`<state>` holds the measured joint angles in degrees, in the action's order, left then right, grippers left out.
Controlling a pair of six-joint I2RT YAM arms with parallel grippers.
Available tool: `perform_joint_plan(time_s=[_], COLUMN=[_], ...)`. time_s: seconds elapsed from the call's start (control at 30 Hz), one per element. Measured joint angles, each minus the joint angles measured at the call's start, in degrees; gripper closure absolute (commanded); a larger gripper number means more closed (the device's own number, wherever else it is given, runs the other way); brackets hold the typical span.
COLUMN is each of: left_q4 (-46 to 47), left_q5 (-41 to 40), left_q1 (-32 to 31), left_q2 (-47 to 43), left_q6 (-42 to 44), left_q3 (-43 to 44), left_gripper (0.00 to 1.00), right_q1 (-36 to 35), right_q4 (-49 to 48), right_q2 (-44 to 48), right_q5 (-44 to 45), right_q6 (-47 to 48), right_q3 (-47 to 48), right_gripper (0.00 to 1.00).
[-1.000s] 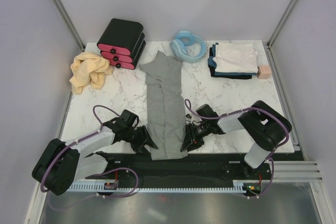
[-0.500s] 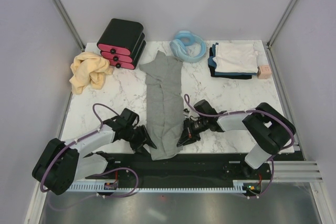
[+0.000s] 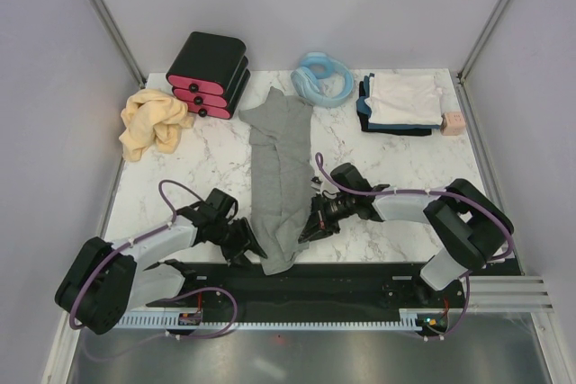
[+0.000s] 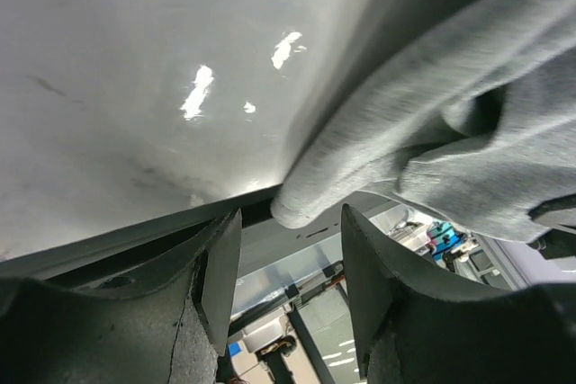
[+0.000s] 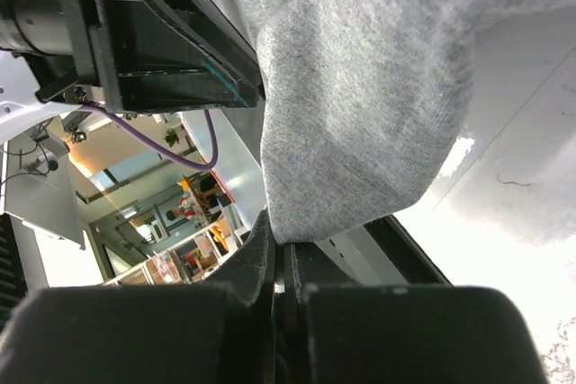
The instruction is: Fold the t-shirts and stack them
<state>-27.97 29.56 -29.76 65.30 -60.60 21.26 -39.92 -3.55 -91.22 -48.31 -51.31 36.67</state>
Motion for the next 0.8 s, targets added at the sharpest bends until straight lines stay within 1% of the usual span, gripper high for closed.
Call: perform_joint_plan(time_s=[0.27, 0.5, 0.8], left_q4=[2.38, 5.16, 7.61], left_q5=[0.09, 1.18, 2.6], left_q1=[0.0, -0.26, -3.63], left_q2=[0.83, 1.79, 6.51], left_q6=[-0.02, -0.02, -0.04], left_q3=[-2.64, -2.58, -1.57], left_gripper=[0.45, 0.45, 0.46], right_q1=[0.02, 0.02, 0.02], right_q4=[0.66, 0.55, -0.57], right_q2=[0.0, -0.02, -0.72], right_q5=[0.39, 0.39, 0.39], right_q6=[-0.48, -0.61, -1.53], right_q3=[0.96, 1.16, 1.05], right_gripper=[1.0, 1.0, 1.0])
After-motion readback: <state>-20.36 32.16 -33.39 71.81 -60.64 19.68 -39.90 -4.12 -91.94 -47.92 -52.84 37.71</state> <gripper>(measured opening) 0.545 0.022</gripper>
